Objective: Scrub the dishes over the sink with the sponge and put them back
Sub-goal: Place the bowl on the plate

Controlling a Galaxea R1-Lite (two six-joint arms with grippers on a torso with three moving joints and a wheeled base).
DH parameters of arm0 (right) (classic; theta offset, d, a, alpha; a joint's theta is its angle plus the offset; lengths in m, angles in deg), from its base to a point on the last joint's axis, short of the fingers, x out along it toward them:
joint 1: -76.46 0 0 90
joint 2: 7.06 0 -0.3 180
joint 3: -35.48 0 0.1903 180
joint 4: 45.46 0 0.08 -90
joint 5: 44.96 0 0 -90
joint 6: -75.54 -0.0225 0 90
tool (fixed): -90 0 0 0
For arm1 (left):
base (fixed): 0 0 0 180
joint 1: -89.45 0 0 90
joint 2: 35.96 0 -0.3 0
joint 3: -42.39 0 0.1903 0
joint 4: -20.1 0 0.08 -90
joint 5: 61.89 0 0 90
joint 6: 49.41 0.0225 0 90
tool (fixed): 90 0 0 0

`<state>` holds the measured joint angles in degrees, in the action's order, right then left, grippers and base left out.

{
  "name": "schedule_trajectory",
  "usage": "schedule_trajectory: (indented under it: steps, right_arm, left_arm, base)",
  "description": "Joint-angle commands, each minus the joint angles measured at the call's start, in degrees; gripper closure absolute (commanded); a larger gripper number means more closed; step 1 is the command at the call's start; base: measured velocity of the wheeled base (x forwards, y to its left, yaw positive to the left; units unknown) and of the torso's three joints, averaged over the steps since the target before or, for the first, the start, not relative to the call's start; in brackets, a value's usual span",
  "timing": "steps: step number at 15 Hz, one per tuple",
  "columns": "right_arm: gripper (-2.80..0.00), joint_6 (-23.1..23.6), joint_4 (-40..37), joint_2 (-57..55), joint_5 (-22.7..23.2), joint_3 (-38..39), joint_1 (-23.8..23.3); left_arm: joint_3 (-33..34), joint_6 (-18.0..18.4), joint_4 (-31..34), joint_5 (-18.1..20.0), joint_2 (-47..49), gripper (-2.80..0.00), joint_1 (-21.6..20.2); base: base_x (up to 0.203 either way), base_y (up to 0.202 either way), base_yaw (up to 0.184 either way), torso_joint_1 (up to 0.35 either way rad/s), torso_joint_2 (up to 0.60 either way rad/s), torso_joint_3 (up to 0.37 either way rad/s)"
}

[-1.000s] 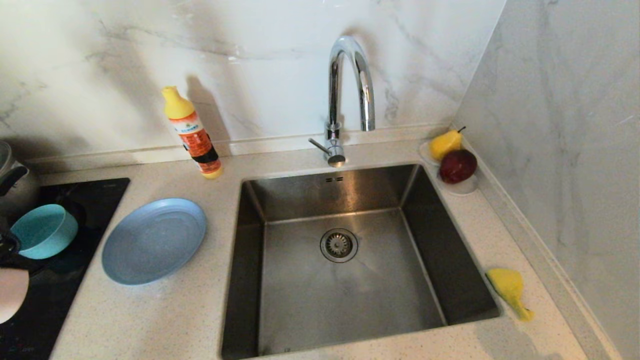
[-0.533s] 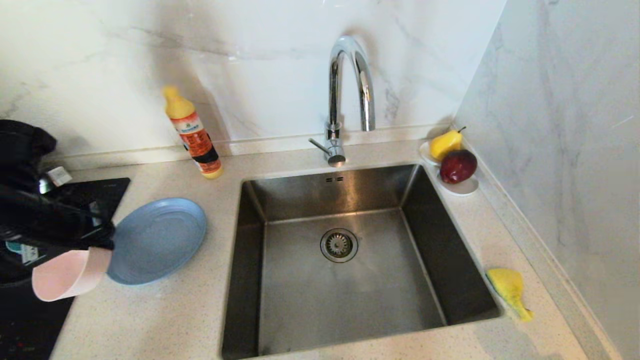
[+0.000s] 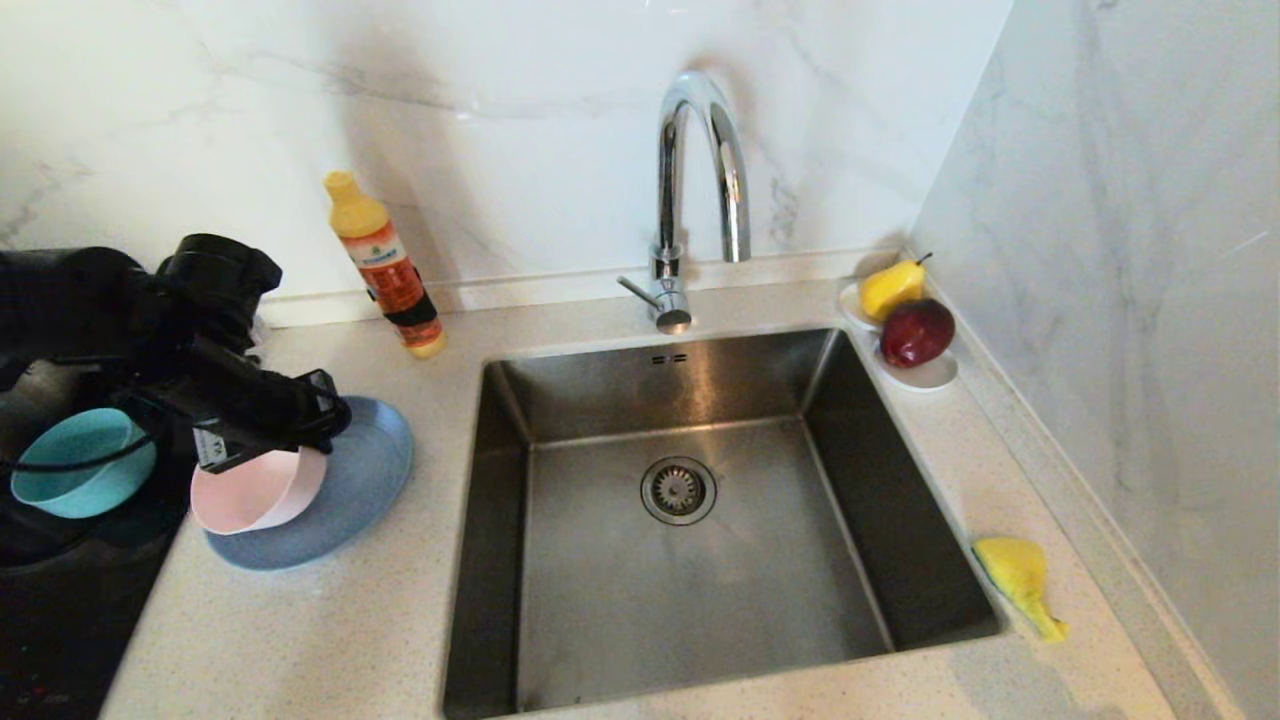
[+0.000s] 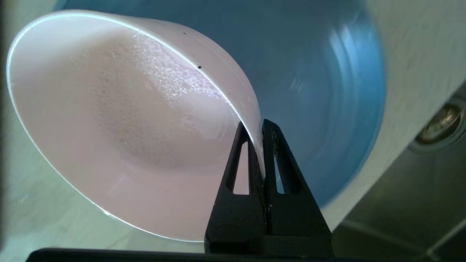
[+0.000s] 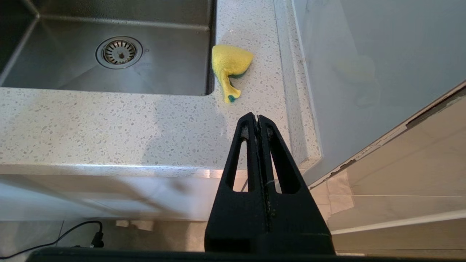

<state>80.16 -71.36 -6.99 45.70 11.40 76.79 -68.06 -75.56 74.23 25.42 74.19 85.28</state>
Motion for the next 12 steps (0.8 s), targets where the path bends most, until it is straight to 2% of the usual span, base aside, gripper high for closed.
schedule_trajectory:
  steps: [1,5,9,10,12]
  right_arm:
    - [0.0,0.04,-0.01,0.01,0.04,0.0,0.02]
    - [0.0,0.04,-0.01,0.01,0.04,0.0,0.02]
    - [0.0,0.04,-0.01,0.01,0.04,0.0,0.02]
    - [0.0,0.04,-0.01,0.01,0.04,0.0,0.02]
    - [0.0,0.04,-0.01,0.01,0.04,0.0,0.02]
  left_arm:
    - [-2.85,-0.45,0.34,-0.04,4.24,0.0,1.04]
    - [-3.5,-0.56,1.55,-0.34,4.55,0.0,3.18]
    - [-3.88,-0.56,3.17,-1.52,4.03,0.0,3.29]
    - [-3.88,-0.56,3.5,-1.52,3.68,-2.8,3.29]
    - [-3.72,-0.48,3.73,-1.52,2.67,-2.8,3.29]
  base:
    - [0.0,0.0,0.0,0.0,0.0,0.0]
    - [0.0,0.0,0.0,0.0,0.0,0.0]
    - [0.0,0.0,0.0,0.0,0.0,0.0]
    - [0.0,0.0,0.0,0.0,0.0,0.0]
    - [0.0,0.0,0.0,0.0,0.0,0.0]
